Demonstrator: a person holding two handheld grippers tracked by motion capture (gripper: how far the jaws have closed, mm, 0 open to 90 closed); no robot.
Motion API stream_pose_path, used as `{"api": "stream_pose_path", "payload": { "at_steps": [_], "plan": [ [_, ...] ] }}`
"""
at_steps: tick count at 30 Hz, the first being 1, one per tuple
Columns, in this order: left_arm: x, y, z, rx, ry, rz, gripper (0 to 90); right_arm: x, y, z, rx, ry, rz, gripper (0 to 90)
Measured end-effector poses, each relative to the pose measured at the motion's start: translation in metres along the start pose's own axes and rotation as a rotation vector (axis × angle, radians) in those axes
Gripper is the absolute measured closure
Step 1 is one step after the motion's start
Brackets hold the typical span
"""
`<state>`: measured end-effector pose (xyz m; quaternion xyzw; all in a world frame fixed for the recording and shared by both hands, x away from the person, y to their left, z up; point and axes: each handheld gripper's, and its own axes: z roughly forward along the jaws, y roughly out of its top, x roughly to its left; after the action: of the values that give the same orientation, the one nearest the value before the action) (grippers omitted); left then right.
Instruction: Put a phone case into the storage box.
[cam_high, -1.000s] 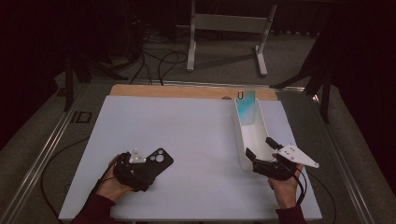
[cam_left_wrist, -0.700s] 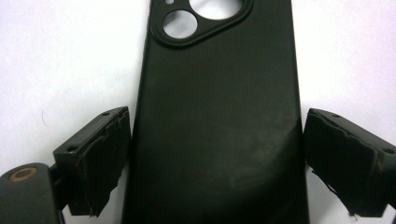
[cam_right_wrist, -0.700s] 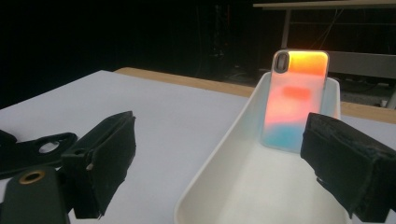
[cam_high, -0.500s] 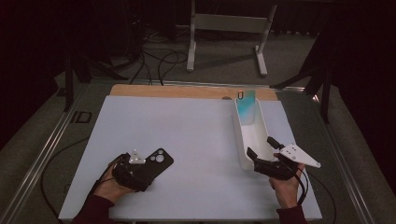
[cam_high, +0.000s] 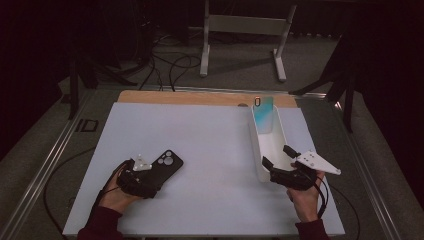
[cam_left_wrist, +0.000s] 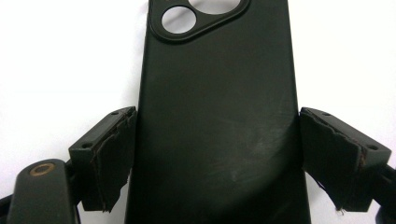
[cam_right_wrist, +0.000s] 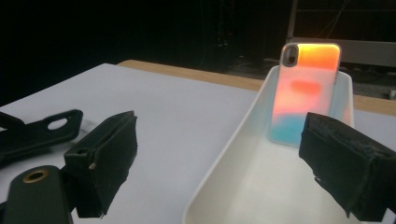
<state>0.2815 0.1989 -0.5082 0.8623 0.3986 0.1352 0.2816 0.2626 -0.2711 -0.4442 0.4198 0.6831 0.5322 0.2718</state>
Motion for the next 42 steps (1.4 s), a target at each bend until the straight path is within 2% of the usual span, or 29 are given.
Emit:
{"api": "stream_pose_path", "payload": {
  "at_steps": [3,12,14,21,25,27,28,31,36,42],
  "plan": [
    [-0.001,0.004,-0.003,-0.029,0.020,0.006,15.0,-0.001,0.002,0.001,0.018,0.009,0.011,10.1],
    [-0.002,0.020,-0.012,-0.136,0.035,0.005,14.9,-0.002,0.006,0.004,0.044,0.014,0.006,8.4],
    [-0.003,0.024,-0.014,-0.161,0.027,0.006,14.9,-0.002,0.007,0.004,0.044,0.014,0.008,8.4],
    [-0.008,0.039,-0.017,-0.189,0.033,0.047,14.9,0.001,0.011,0.007,0.078,0.039,-0.006,8.5],
    [-0.010,0.047,-0.018,-0.221,0.029,0.059,14.9,0.000,0.013,0.006,0.064,0.041,-0.005,8.1],
    [-0.010,0.047,-0.018,-0.221,0.029,0.059,14.9,-0.001,0.014,0.006,0.063,0.039,-0.006,8.1],
    [-0.012,0.053,-0.018,-0.241,0.020,0.067,14.9,-0.001,0.014,0.006,0.063,0.039,-0.006,7.9],
    [-0.014,0.059,-0.019,-0.255,0.020,0.078,14.9,-0.003,0.016,0.008,0.061,0.046,0.004,7.5],
    [-0.025,0.078,-0.018,-0.290,0.010,0.108,14.9,-0.008,0.019,0.010,0.043,0.081,0.022,7.5],
    [-0.035,0.091,-0.015,-0.311,0.000,0.131,14.8,-0.007,0.024,0.011,0.043,0.080,0.013,7.5]
  ]
}}
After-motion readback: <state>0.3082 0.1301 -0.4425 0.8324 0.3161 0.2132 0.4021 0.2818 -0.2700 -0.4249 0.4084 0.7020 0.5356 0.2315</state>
